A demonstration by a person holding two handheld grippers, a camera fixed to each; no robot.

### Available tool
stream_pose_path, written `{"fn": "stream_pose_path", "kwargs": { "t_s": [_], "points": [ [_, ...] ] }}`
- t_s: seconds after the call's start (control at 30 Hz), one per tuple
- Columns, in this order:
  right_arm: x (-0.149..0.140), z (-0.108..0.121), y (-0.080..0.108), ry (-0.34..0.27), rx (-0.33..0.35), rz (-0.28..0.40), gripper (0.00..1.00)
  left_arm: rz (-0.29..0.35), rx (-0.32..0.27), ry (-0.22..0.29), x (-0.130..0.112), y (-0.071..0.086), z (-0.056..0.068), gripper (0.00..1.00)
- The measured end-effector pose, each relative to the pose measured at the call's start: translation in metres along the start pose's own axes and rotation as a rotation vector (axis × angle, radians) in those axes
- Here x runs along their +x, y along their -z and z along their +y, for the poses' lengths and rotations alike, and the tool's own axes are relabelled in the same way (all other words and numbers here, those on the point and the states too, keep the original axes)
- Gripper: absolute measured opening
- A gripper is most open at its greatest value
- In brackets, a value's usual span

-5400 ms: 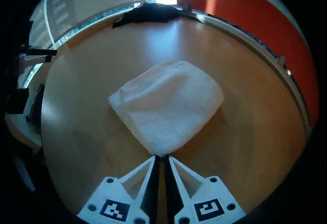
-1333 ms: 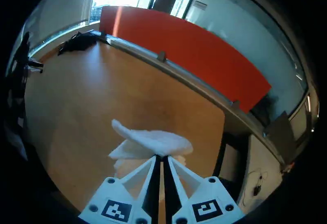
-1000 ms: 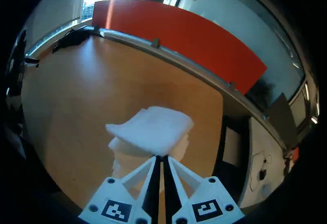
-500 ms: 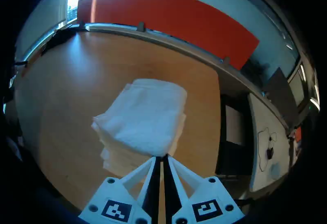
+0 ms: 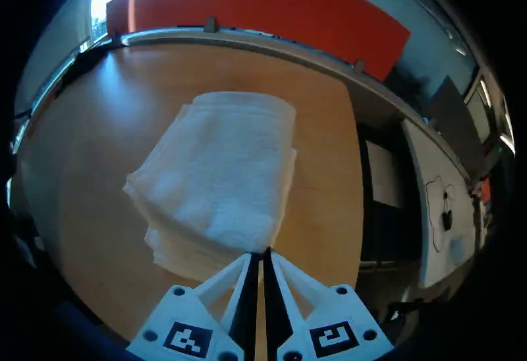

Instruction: Fold towel

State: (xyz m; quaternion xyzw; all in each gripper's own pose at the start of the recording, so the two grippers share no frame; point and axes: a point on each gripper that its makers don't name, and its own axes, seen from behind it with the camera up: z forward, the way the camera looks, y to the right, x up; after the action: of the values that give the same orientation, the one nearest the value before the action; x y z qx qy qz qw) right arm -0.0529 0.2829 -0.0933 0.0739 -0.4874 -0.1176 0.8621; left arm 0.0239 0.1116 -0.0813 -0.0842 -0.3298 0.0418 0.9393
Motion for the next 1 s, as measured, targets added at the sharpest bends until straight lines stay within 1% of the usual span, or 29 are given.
{"fn": "stream_pose_path", "kwargs": {
  "t_s": [0.2, 0.5, 0.8, 1.0],
  "points": [
    [-0.01, 0.0, -0.011, -0.023, 0.002, -0.018, 0.05, -0.003, 0.007, 0.001, -0.002, 0.002, -0.002, 0.9],
    [-0.021, 0.0, -0.019, -0.044, -0.001, -0.042, 0.05, -0.008, 0.009, -0.004, -0.005, 0.003, -0.001, 0.89],
    [-0.024, 0.0, -0.025, -0.082, -0.001, -0.041, 0.05, -0.012, 0.01, -0.007, -0.008, 0.005, 0.0, 0.89],
    [-0.023, -0.001, -0.024, -0.089, -0.006, -0.031, 0.05, -0.011, 0.012, -0.008, -0.009, 0.006, -0.001, 0.9]
  ]
}}
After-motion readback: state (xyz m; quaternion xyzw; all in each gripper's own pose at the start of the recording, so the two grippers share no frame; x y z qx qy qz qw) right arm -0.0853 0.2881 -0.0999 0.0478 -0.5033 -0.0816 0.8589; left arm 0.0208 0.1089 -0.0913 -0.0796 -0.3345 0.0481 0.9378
